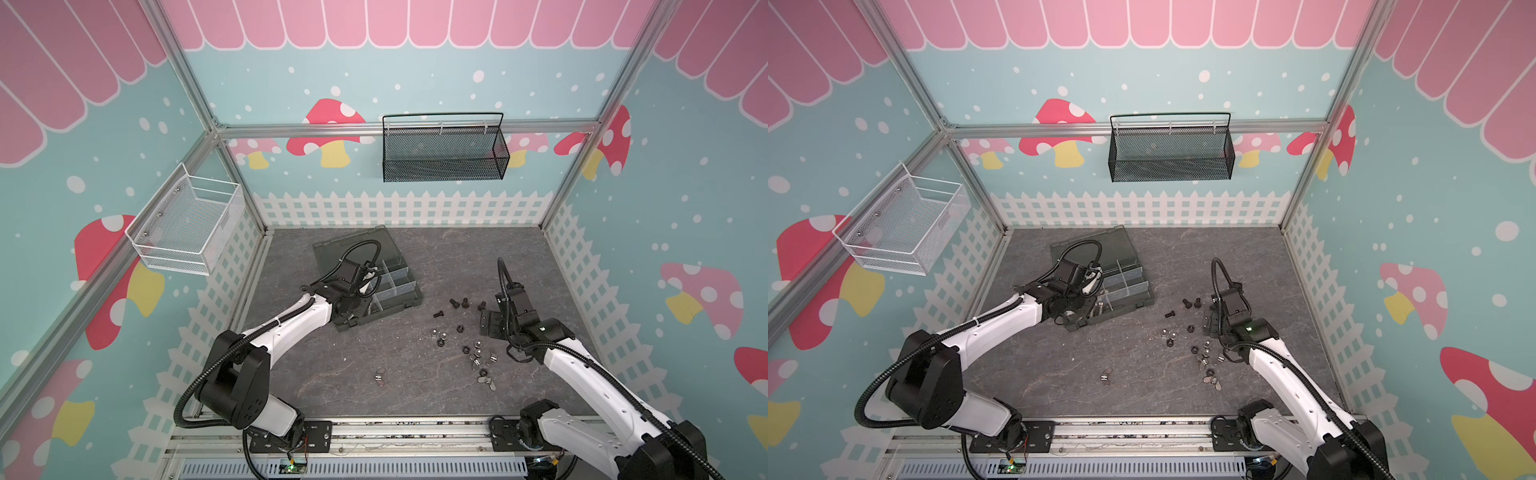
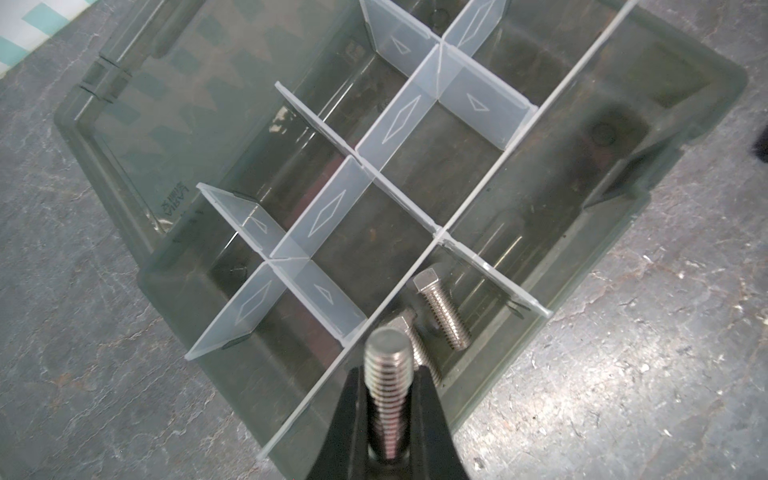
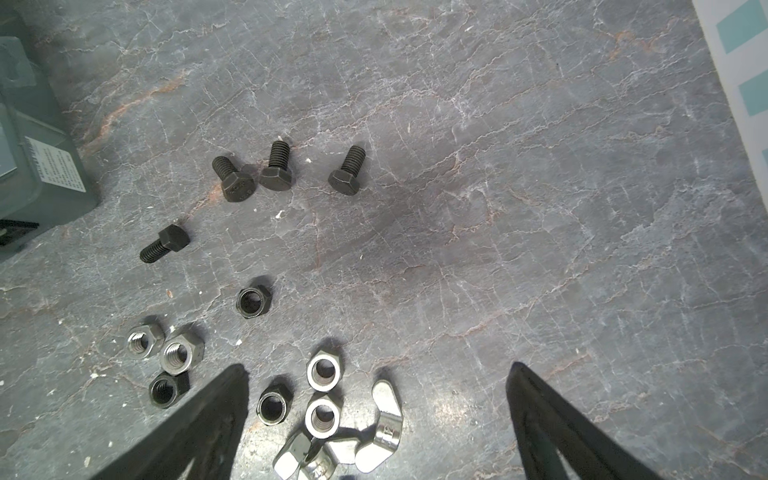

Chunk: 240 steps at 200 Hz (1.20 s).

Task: Sort the screws and nuts into containers
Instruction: 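Lower the silver bolt into the compartment and open the left gripper, then raise the left gripper up and away from the organizer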

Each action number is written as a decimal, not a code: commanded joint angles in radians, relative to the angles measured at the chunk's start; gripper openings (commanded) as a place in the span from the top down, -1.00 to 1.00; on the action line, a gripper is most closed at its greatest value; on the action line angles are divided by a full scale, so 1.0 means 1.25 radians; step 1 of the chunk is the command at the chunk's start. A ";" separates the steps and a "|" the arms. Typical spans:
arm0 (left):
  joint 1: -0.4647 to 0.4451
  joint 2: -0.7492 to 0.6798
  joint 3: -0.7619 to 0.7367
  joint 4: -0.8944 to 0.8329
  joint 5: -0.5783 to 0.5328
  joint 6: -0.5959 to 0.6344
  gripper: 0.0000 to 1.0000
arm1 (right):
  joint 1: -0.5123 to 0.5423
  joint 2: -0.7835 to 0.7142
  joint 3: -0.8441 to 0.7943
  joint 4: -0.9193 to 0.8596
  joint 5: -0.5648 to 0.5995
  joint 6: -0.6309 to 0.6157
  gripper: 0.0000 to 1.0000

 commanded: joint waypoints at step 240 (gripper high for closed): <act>-0.053 -0.055 0.013 0.026 -0.020 -0.031 -0.22 | 0.027 0.023 -0.054 0.080 -0.068 0.036 -0.96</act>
